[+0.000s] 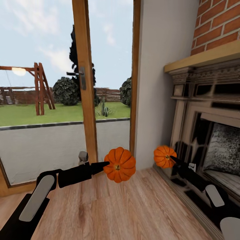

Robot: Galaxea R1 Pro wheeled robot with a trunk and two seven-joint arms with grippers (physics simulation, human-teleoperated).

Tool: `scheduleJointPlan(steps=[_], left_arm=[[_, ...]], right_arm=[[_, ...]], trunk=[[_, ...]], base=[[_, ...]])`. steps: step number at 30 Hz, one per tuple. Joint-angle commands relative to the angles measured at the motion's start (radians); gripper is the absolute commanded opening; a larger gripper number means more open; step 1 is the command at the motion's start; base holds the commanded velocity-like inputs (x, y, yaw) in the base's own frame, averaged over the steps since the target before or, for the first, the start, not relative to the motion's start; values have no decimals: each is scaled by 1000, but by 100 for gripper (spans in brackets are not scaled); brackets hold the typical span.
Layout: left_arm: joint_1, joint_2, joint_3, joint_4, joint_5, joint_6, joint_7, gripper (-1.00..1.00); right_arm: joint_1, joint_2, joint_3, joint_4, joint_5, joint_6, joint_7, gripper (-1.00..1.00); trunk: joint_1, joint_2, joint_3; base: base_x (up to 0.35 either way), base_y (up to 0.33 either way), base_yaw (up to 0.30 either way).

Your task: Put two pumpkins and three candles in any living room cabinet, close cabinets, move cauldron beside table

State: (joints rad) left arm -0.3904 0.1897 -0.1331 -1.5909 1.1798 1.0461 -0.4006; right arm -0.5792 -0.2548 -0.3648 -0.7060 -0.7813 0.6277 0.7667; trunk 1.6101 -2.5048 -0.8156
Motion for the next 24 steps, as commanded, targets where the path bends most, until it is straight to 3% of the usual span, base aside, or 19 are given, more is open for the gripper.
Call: scheduleJointPlan(steps=[1,5,15,24], left_arm=[[-1,1,0,0,-6,1,-8,-100],[-1,1,-1,0,-6,1,-8,-100],[-1,0,-1,0,-6,1,-8,-100],[-1,1,-1,-1,-6,1,-9,-100]], right_arm=[[-1,0,-2,0,-3,6,1,-100],[-1,0,-2,0,-3,6,1,-100],[-1,1,-1,0,-3,6,0,-100],[-1,2,0,0,-3,7,0,-100]], trunk=[[-1,0,3],[-2,1,18],[-2,1,18],[-2,1,18]], base=[[0,0,-2],[0,0,0],[-8,0,0],[-153,30,-107]])
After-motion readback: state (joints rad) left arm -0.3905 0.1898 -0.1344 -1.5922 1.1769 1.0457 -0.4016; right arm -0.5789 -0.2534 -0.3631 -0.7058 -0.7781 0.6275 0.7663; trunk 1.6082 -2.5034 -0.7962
